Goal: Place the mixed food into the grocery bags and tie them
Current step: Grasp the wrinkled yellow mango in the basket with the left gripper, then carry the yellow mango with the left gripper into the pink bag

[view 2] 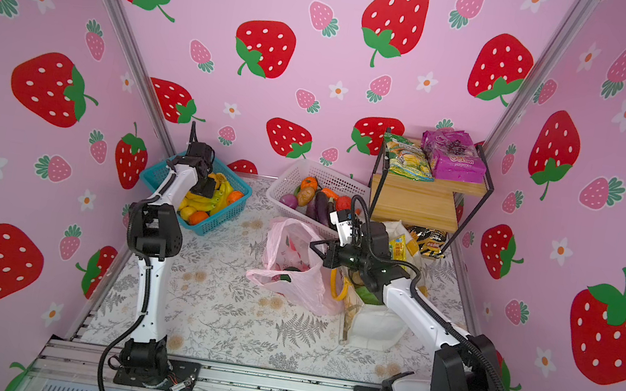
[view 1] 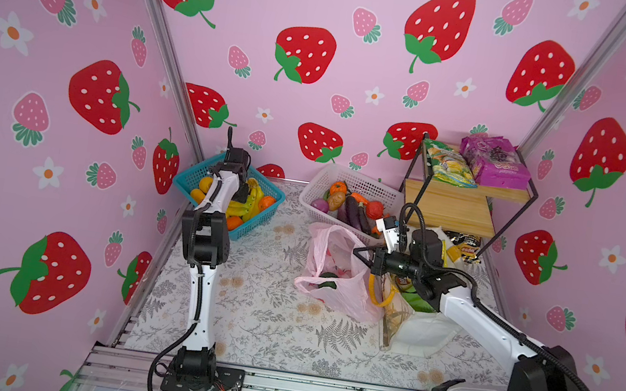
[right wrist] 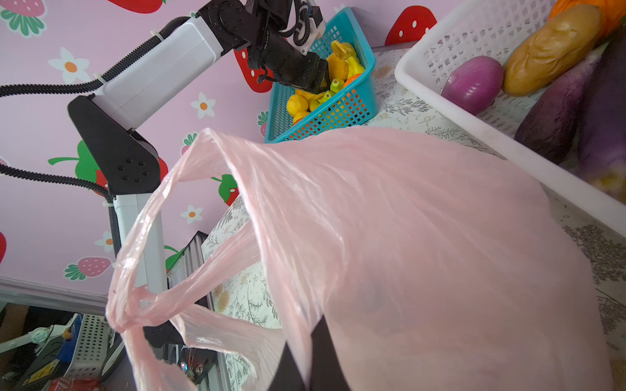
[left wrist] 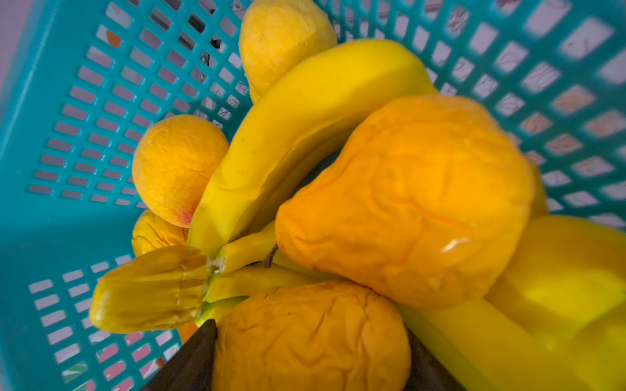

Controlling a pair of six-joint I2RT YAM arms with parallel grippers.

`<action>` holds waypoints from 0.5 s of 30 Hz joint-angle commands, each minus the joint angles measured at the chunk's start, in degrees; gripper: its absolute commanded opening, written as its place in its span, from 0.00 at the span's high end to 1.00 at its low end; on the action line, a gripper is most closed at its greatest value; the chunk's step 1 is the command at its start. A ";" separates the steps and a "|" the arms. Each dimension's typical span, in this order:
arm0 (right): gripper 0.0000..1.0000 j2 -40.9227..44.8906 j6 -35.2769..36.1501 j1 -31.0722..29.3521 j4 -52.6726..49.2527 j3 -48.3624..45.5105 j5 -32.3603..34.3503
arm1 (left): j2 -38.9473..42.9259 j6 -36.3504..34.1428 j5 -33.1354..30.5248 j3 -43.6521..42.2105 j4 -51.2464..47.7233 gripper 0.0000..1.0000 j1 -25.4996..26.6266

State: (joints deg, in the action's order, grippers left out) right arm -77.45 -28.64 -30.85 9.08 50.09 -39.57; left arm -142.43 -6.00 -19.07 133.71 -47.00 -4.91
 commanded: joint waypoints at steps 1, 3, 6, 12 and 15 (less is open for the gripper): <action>1.00 -0.67 0.69 0.44 0.18 -0.05 -0.49 | 6.63 3.36 3.52 -2.58 1.21 0.40 0.32; 1.00 -0.43 0.70 0.44 0.43 -0.40 -0.30 | 10.21 5.23 5.27 -5.02 2.86 0.41 0.36; 1.00 -0.38 0.69 0.44 0.31 -0.19 -0.15 | 17.08 8.90 10.13 -10.60 5.87 0.41 0.38; 1.00 -0.18 0.52 0.53 0.65 -0.25 -0.09 | 38.07 21.61 21.14 -36.71 20.44 0.44 2.67; 1.00 -0.06 0.39 0.60 0.89 -0.42 0.03 | 50.23 30.94 26.55 -55.08 33.34 0.46 5.33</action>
State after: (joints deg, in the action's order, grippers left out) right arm -77.49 -28.67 -30.83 9.19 50.09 -39.64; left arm -98.15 14.24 -0.47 89.73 -25.71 -2.07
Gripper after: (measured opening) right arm 0.045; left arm 0.750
